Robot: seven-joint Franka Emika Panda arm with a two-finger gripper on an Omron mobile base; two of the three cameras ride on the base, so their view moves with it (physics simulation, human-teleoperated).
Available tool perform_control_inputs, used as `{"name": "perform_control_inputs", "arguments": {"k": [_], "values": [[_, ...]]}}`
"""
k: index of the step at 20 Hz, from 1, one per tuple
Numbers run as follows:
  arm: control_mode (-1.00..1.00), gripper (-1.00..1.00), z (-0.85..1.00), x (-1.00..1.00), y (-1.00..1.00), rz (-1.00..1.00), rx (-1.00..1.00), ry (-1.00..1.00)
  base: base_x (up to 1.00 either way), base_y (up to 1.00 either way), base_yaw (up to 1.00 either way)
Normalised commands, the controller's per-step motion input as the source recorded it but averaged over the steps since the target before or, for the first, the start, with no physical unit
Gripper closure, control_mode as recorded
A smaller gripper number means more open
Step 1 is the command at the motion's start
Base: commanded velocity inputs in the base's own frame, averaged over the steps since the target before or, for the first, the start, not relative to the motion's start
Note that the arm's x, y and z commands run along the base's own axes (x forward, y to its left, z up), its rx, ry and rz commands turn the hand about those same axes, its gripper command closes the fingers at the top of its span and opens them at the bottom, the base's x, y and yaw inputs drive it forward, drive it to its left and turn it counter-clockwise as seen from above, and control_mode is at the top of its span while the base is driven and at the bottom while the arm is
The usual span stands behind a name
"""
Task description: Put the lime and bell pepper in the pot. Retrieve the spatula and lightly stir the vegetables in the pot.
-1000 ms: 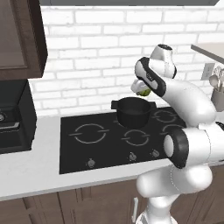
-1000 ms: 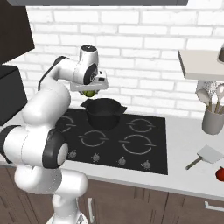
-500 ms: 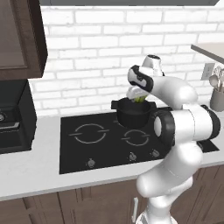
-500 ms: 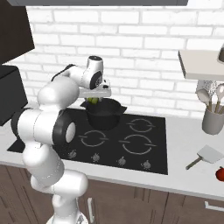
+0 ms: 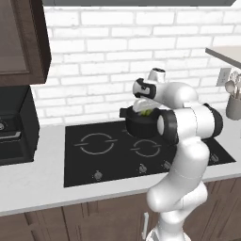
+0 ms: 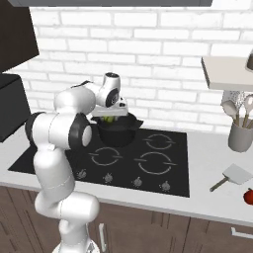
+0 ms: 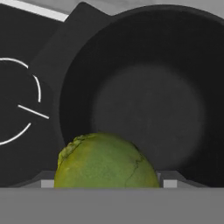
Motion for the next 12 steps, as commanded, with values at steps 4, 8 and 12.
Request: {"name": "perform_control_inputs", "arguments": {"k": [4, 8, 12], "values": [[-1.0, 1.0, -0.32, 0.13, 0.0, 0.0, 0.0, 0.07, 0.0, 0.0, 0.0], [-1.0, 1.0, -0.35, 0.07, 0.0, 0.0, 0.0, 0.08, 0.0, 0.0, 0.0], [-1.0, 1.0, -0.31, 0.04, 0.0, 0.0, 0.0, 0.07, 0.0, 0.0, 0.0]]}}
